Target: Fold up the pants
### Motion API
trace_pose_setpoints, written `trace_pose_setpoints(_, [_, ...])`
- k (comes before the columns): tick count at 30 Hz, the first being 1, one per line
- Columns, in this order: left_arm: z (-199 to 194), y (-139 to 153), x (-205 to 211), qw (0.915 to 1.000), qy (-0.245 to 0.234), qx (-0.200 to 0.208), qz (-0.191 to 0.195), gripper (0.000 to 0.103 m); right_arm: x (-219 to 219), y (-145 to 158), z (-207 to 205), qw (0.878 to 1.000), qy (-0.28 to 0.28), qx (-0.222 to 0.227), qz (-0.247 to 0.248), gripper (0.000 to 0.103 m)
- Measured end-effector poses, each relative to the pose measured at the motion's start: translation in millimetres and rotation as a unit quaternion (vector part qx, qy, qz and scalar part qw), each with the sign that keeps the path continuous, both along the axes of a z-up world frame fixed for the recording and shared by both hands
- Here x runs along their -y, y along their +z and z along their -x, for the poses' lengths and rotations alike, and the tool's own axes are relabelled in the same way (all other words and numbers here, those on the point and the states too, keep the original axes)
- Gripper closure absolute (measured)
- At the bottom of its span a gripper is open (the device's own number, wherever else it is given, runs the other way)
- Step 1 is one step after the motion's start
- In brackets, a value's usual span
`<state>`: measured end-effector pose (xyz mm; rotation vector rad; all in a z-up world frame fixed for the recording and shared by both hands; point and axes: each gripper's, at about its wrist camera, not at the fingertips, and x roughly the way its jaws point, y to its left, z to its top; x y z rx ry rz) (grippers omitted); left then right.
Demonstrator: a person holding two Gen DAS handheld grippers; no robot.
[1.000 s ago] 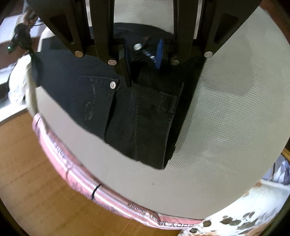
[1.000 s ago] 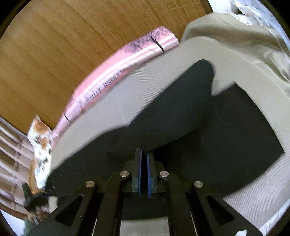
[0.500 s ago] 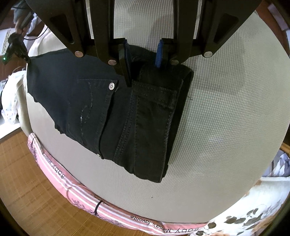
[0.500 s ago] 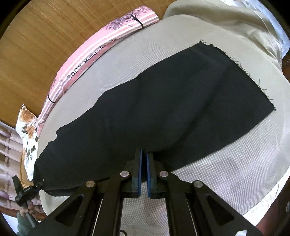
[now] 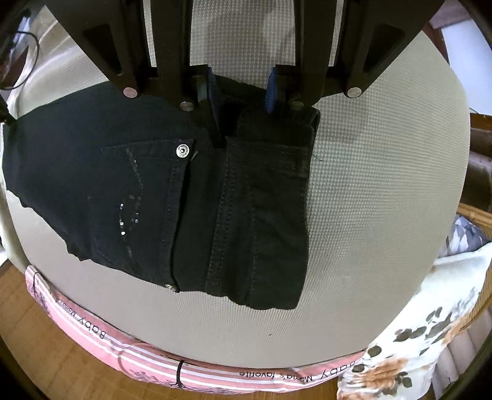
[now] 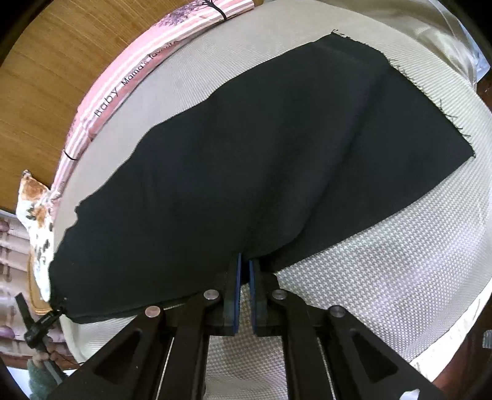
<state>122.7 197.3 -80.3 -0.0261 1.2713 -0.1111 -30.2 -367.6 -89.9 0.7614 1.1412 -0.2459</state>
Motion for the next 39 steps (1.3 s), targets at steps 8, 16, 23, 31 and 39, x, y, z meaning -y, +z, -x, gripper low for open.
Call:
trace_pose_setpoints(8, [20,27,-2,1.0,0.003,0.002,0.004,0.069,48,1,22,0.995,-0.07,0.049,-0.047,0.071])
trace_pose_setpoints(16, [44,65,29,0.9968,-0.044,0.055,-0.036,0.069,118,-7,33,0.983,-0.142,0.095,-0.07,0.071])
trace_pose_setpoints(23, [40,69,143,0.9788,-0.181,0.089,0.037,0.069,145,-7,14,0.978,-0.16,0.112,-0.081,0.088])
trace_pose_setpoints(31, [51,52,292,0.9238,-0.353,0.102,0.106,0.069,147,18,-13,0.981,-0.126,0.12,-0.086,0.094])
trace_pose_setpoints(39, [78,36,360,0.8804,-0.446,0.08,0.139,0.069,121,32,-91,0.986,-0.048,0.124,-0.101,0.094])
